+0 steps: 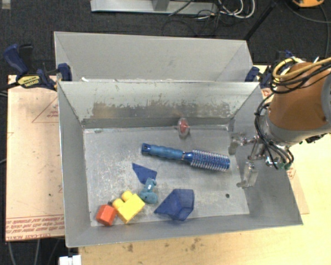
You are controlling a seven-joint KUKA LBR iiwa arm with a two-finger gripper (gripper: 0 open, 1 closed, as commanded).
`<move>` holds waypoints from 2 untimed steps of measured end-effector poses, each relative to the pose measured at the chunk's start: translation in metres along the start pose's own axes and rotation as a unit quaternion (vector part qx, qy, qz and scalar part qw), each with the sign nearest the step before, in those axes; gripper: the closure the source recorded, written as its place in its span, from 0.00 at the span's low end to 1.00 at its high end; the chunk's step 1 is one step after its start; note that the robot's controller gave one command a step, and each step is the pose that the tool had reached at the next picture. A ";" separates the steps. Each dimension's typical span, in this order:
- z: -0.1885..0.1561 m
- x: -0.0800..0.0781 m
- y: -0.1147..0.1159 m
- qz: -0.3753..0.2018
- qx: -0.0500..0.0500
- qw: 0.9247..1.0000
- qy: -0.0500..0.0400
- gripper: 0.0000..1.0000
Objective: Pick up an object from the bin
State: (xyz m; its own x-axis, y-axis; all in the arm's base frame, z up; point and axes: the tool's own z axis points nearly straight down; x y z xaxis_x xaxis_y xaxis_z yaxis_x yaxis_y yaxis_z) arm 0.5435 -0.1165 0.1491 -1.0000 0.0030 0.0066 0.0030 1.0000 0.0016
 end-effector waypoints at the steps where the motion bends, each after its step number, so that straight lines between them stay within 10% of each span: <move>1: 0.083 -0.033 0.065 -0.062 -0.001 0.998 -0.002 0.00; 2: 0.047 -0.039 0.079 -0.040 0.000 0.999 -0.006 0.00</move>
Offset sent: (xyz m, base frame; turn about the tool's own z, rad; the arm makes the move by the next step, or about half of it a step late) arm 0.0325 0.0603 -0.0791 -0.1183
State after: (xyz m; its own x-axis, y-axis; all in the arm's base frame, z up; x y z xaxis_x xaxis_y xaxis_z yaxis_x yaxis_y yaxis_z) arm 0.5820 -0.0372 0.1017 -0.9970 -0.0765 -0.0063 -0.0765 0.9971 0.0012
